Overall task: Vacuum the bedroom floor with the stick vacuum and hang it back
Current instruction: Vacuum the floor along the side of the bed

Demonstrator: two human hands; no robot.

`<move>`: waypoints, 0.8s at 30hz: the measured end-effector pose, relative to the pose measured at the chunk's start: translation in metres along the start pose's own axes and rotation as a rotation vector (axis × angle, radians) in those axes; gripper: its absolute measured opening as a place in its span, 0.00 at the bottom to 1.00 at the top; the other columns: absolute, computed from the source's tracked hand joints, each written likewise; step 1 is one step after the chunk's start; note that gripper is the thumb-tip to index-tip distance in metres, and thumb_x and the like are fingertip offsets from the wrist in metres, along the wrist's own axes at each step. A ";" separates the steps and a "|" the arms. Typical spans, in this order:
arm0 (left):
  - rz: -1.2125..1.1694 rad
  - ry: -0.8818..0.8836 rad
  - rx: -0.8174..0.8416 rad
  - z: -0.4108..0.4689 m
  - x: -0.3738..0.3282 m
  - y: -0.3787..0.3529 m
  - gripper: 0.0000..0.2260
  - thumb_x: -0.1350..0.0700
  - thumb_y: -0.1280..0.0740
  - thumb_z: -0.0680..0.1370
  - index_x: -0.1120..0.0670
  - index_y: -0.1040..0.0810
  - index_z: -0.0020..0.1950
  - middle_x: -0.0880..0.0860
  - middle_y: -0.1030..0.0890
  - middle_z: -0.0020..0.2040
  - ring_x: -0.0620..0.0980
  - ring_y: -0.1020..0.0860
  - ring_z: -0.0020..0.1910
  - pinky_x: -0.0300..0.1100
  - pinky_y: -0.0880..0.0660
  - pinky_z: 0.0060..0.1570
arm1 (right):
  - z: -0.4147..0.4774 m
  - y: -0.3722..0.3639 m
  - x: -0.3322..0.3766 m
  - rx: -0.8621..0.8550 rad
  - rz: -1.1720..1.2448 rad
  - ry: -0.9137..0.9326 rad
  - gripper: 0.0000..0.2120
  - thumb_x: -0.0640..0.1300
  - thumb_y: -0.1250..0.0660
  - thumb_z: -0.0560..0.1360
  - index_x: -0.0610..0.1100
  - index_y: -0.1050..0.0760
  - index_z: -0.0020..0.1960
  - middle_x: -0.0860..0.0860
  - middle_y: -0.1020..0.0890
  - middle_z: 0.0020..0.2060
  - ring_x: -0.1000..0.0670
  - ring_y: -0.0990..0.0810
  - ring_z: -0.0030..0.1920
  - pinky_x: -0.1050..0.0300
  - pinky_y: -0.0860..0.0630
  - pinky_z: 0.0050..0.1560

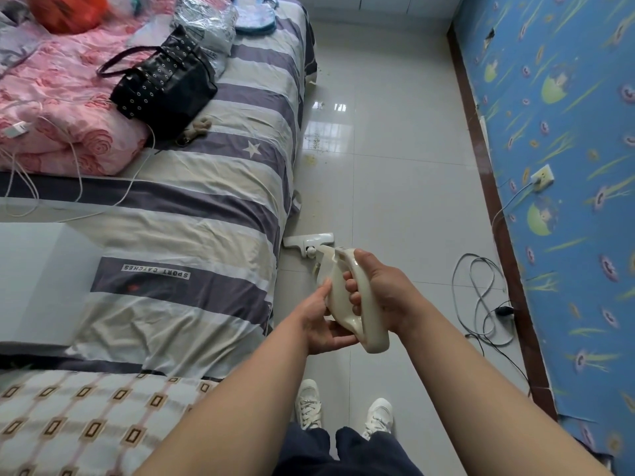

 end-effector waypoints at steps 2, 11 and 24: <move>0.014 0.010 -0.007 0.000 0.007 -0.001 0.27 0.35 0.38 0.78 0.60 0.24 0.53 0.61 0.20 0.48 0.59 0.19 0.49 0.59 0.22 0.50 | -0.004 0.003 -0.005 0.001 -0.002 -0.004 0.21 0.56 0.39 0.81 0.39 0.26 0.41 0.49 0.26 0.25 0.52 0.31 0.21 0.62 0.31 0.24; 0.003 0.045 -0.013 0.004 0.041 -0.009 0.25 0.33 0.35 0.75 0.55 0.20 0.50 0.56 0.17 0.35 0.56 0.19 0.43 0.56 0.19 0.47 | -0.027 0.022 -0.024 0.035 -0.037 -0.033 0.22 0.56 0.39 0.81 0.39 0.26 0.40 0.49 0.27 0.25 0.52 0.32 0.20 0.62 0.34 0.23; -0.064 0.081 0.033 0.003 0.118 -0.039 0.26 0.32 0.33 0.72 0.54 0.23 0.52 0.56 0.20 0.38 0.55 0.22 0.45 0.59 0.21 0.51 | -0.067 0.077 -0.056 0.061 -0.081 -0.032 0.21 0.55 0.39 0.82 0.39 0.26 0.42 0.48 0.27 0.25 0.52 0.33 0.21 0.62 0.34 0.23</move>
Point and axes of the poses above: each hand's wrist, its own z-axis towards the middle knuckle, its own y-axis out of the back of the hand, x = y × z, the point moved 8 cm from there along z, towards the middle knuckle
